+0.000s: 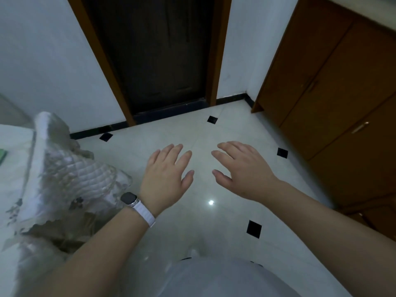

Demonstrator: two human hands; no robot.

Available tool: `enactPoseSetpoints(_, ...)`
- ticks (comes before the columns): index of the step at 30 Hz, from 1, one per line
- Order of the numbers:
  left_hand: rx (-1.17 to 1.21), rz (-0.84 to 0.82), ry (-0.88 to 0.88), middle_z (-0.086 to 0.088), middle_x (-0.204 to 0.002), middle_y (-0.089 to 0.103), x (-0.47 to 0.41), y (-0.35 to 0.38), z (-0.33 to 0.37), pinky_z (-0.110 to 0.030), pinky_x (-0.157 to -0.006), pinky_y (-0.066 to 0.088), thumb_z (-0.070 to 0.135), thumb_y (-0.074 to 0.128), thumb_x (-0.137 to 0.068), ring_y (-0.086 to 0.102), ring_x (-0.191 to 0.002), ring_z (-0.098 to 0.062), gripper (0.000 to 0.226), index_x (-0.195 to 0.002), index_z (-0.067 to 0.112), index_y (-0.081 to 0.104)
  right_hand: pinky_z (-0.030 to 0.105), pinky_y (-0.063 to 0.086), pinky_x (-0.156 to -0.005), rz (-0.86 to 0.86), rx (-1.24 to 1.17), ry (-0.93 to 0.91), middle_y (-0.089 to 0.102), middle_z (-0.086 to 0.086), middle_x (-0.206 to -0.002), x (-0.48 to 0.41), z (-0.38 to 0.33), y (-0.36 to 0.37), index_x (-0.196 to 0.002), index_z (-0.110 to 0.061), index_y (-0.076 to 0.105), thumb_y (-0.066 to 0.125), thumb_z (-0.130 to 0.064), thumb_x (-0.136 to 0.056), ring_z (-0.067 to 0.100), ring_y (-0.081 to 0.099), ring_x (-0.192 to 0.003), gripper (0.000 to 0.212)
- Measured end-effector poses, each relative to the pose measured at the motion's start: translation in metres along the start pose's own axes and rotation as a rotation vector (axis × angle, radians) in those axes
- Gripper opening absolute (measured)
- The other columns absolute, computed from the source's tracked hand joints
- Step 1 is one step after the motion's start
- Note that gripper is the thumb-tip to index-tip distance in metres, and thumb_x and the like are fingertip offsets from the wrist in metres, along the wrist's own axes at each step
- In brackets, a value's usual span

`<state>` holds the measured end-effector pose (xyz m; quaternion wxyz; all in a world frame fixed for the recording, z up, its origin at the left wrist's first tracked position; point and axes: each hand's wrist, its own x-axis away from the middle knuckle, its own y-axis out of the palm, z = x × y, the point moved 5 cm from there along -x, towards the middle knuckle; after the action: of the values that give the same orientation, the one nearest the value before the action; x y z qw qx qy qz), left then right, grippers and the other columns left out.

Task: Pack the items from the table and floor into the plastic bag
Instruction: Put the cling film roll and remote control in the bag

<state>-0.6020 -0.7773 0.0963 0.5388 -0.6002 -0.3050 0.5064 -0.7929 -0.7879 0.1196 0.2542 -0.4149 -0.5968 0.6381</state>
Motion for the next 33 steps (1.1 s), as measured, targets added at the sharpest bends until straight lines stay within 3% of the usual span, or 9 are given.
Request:
enactPoseSetpoints(8,-0.035,-0.012,-0.145,-0.010,-0.138,0.056,-0.073,0.010,-0.078,-0.047,-0.106,0.036,0.045,0.049,-0.093,0.049,-0.128,-0.031,0.050,-0.135,0.017,0.054,0.043,0.044,-0.096,-0.055,-0.008,-0.097,0.058,0.007,-0.130,-0.129,0.028,0.025,-0.128,-0.016,0.058,0.045,-0.048,-0.091,0.027,0.051,-0.122,0.050)
enactPoseSetpoints(23,-0.180,0.036,-0.434,-0.012,-0.134,0.058,-0.267,0.032,-0.198,-0.048,-0.104,0.042,0.044,0.049,-0.091,0.053,-0.124,-0.032,0.052,-0.133,0.014,0.056,0.044,0.036,-0.107,-0.173,-0.159,-0.286,0.051,0.005,-0.141,-0.392,0.131,0.082,-0.134,-0.020,0.054,0.038,-0.051,-0.093,0.026,0.044,-0.131,0.054)
enactPoseSetpoints(29,-0.224,0.121,-0.547,-0.013,-0.129,0.061,-0.281,0.029,-0.261,-0.046,-0.099,0.042,0.042,0.051,-0.090,0.055,-0.119,-0.033,0.050,-0.128,0.011,0.060,0.044,0.035,-0.107,-0.179,-0.204,-0.363,0.050,0.004,-0.142,-0.473,0.128,0.098,-0.136,-0.021,0.052,0.032,-0.051,-0.093,0.025,0.042,-0.132,0.057)
enactPoseSetpoints(33,-0.223,0.108,-0.636,-0.013,-0.130,0.061,-0.278,0.038,-0.315,-0.047,-0.099,0.043,0.042,0.054,-0.089,0.055,-0.119,-0.033,0.050,-0.129,0.012,0.059,0.041,0.031,-0.109,-0.212,-0.193,-0.449,0.046,0.002,-0.145,-0.533,0.100,0.122,-0.140,-0.022,0.048,0.040,-0.048,-0.096,0.022,0.038,-0.135,0.051)
